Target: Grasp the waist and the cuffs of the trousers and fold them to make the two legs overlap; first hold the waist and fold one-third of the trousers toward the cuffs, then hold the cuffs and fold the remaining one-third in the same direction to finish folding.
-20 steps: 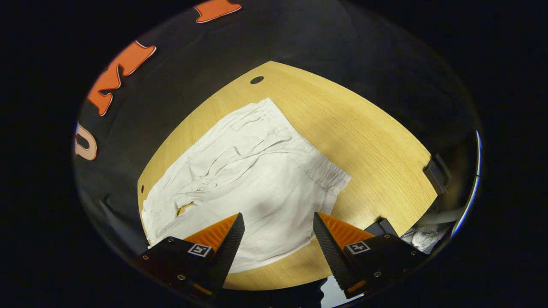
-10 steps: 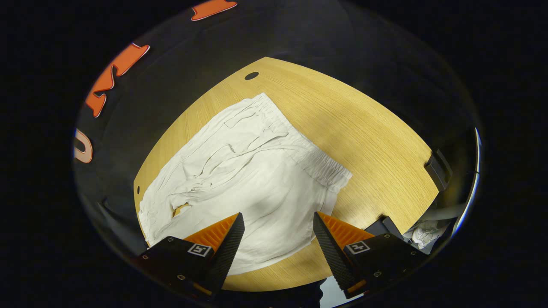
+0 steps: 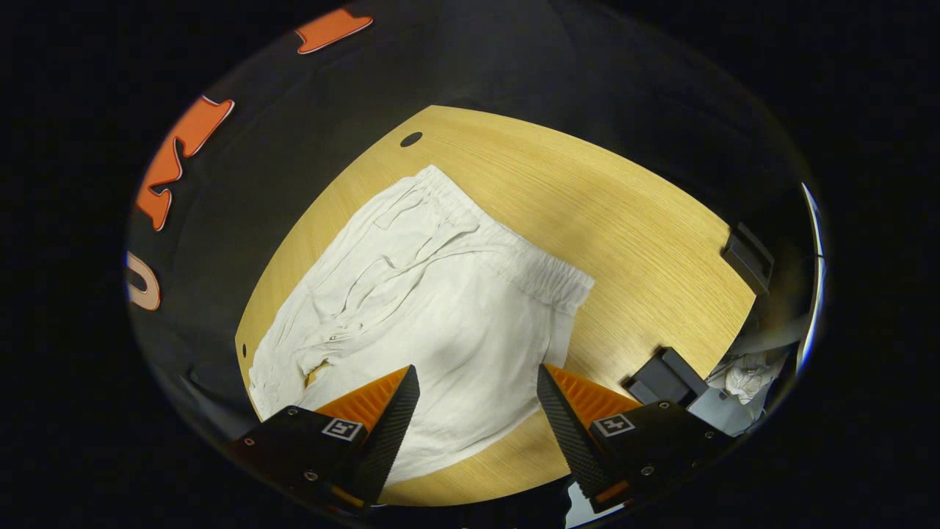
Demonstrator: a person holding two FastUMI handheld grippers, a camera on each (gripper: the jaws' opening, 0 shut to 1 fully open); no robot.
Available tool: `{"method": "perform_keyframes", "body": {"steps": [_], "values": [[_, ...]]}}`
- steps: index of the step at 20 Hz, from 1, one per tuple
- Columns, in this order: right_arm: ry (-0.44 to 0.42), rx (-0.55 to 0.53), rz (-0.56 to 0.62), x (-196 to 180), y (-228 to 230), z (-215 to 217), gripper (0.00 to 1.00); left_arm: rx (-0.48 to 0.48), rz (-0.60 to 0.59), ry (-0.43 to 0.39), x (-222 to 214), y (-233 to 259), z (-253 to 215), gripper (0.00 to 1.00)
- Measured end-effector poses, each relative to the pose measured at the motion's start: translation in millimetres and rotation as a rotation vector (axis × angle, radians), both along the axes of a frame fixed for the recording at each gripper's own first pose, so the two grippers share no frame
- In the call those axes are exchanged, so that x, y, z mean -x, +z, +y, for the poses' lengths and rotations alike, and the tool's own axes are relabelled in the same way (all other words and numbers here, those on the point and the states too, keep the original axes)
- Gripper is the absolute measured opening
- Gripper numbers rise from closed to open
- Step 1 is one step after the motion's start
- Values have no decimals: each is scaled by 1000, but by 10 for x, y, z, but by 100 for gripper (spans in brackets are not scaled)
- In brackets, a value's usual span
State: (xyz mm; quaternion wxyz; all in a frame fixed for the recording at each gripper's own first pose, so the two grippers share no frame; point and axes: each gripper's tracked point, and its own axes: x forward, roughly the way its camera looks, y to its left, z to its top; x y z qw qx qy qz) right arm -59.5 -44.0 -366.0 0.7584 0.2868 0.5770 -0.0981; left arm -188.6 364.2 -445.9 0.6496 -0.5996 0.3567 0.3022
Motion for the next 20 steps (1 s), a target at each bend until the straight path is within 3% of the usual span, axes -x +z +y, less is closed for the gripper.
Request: {"method": "perform_keyframes", "body": {"steps": [6,9,12,13,14,16,17,18,20], "values": [[-75,81,3,113,-78,-368,98,-16,-19,-69,-190,-7,-7,87],[-107,46,13,14,-197,-395,98,-43,-14,-77,-298,-56,8,83],[-109,34,20,-96,-351,-415,98,-55,-11,-84,-426,-68,-40,69],[-108,36,26,-115,-397,-425,98,-60,-1,-90,-459,-113,-39,70],[-109,31,27,-141,-429,-420,98,-66,3,-98,-475,-130,-42,55],[-110,15,29,-186,-495,-376,97,-104,9,-135,-522,-195,-40,35],[-103,17,29,-208,-521,-365,96,-127,12,-163,-537,-213,-37,30],[-92,23,37,-202,-555,-354,96,-151,14,-182,-542,-203,-38,17],[-78,32,34,-248,-598,-322,93,-182,34,-219,-524,-209,-32,11]]}}
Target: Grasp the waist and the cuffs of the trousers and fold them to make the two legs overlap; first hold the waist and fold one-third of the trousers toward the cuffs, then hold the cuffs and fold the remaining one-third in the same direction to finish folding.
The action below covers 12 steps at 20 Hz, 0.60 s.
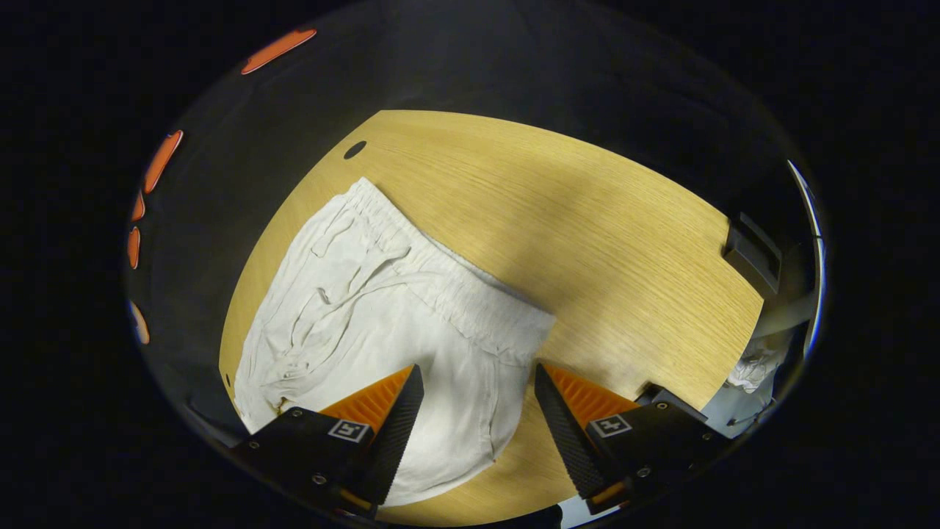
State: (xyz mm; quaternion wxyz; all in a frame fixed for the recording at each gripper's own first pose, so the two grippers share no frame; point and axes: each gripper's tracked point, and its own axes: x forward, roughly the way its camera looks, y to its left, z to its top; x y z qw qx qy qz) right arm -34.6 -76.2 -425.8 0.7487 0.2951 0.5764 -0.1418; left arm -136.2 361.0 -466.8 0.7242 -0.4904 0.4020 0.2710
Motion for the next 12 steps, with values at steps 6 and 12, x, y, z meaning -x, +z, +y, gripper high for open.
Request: {"method": "perform_keyframes", "body": {"steps": [6,12], "values": [[-52,33,34,17,-102,-98,36,9,10,-36,-38,13,-17,5],[-175,-94,-42,-46,16,-60,1,-4,-58,-42,-94,174,110,5]]}}
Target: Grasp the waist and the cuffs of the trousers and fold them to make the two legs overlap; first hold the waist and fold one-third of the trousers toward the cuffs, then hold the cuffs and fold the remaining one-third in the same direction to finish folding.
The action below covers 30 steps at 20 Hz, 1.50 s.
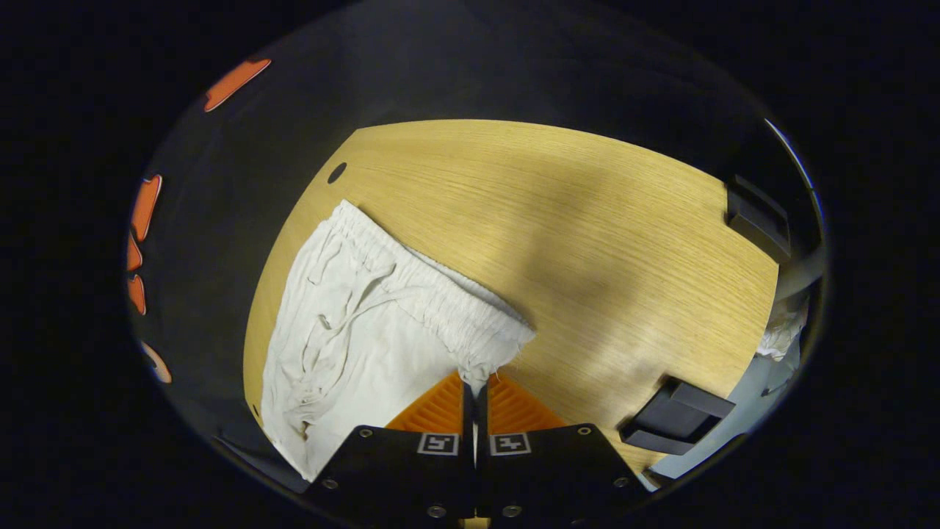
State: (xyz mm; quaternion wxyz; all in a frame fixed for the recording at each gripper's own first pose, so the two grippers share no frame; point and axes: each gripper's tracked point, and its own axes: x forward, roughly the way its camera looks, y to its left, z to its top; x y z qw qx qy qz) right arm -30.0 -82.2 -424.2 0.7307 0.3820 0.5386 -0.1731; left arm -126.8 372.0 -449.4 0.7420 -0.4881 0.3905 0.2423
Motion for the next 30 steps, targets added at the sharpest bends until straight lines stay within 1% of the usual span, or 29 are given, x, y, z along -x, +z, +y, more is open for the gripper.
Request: {"method": "perform_keyframes", "body": {"steps": [1,3,7,8,10,14,17,18,20,21,22,25,27,28,29,30], "values": [[-1,-7,-6,-4,34,-1,1,-3,-14,-8,-21,92,17,5],[-17,-31,-24,-62,126,7,1,-16,-48,-50,-76,248,23,5],[-104,-110,-69,-260,327,68,1,-64,-101,-174,-352,480,6,5],[-115,-119,-79,-312,356,80,1,-86,-109,-223,-421,523,-27,5],[-107,-131,-98,-417,440,110,1,-122,-114,-313,-547,593,-15,5],[-97,-109,-152,-668,658,122,1,-130,-155,-406,-802,777,32,5],[-111,-99,-176,-854,792,146,1,-125,-186,-436,-1101,916,25,5],[-120,-94,-179,-905,834,140,1,-119,-190,-437,-1182,915,41,3],[-138,-89,-186,-983,906,114,1,-99,-209,-431,-1342,941,106,5],[-146,-87,-185,-1032,944,113,1,-93,-214,-436,-1415,944,143,3],[-155,-83,-178,-1065,961,111,1,-96,-214,-447,-1450,928,166,5],[-176,-89,-169,-1151,992,97,0,-110,-210,-496,-1567,997,185,5],[-182,-98,-167,-1308,1007,123,1,-128,-214,-515,-1700,1053,196,5],[-181,-106,-163,-1371,980,143,1,-139,-212,-522,-1801,1041,186,2],[-177,-120,-160,-1445,955,172,1,-154,-207,-527,-1878,1017,199,5],[-179,-131,-152,-1523,929,191,1,-162,-200,-529,-1990,995,182,2]]}}
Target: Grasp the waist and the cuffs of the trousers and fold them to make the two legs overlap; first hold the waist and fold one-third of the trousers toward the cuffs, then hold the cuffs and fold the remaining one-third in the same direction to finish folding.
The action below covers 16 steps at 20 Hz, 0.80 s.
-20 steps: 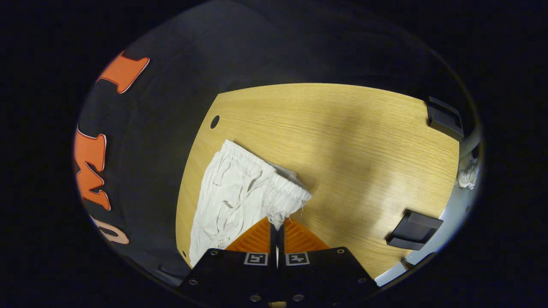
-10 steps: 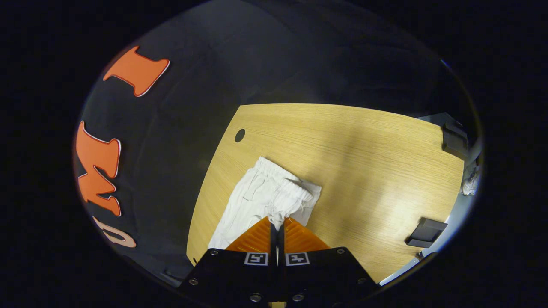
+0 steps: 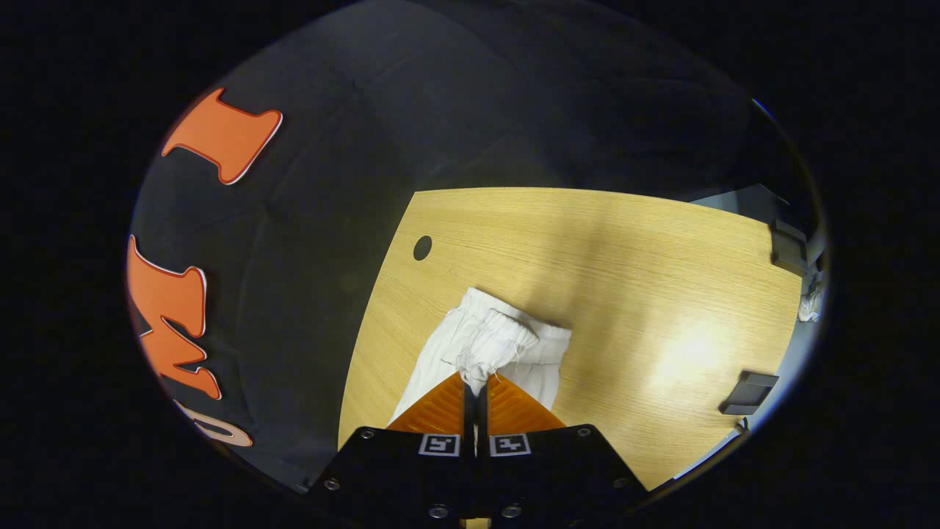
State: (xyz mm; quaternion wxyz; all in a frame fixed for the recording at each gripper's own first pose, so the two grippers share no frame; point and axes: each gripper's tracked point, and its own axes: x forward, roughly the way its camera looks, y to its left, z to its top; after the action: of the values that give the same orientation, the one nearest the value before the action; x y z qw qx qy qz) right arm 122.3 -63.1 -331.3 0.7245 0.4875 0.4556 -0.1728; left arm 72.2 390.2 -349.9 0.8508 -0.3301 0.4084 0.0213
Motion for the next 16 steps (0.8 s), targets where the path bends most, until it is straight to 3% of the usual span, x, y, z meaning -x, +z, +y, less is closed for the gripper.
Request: {"method": "perform_keyframes", "body": {"steps": [6,13,16], "values": [[54,-27,18,-554,-233,176,1,-44,51,14,-421,-77,5,2],[90,-39,78,-1189,-679,431,0,-110,231,-38,-741,-620,-116,5],[94,-61,89,-1205,-866,454,1,-147,274,-68,-834,-698,-168,12]]}}
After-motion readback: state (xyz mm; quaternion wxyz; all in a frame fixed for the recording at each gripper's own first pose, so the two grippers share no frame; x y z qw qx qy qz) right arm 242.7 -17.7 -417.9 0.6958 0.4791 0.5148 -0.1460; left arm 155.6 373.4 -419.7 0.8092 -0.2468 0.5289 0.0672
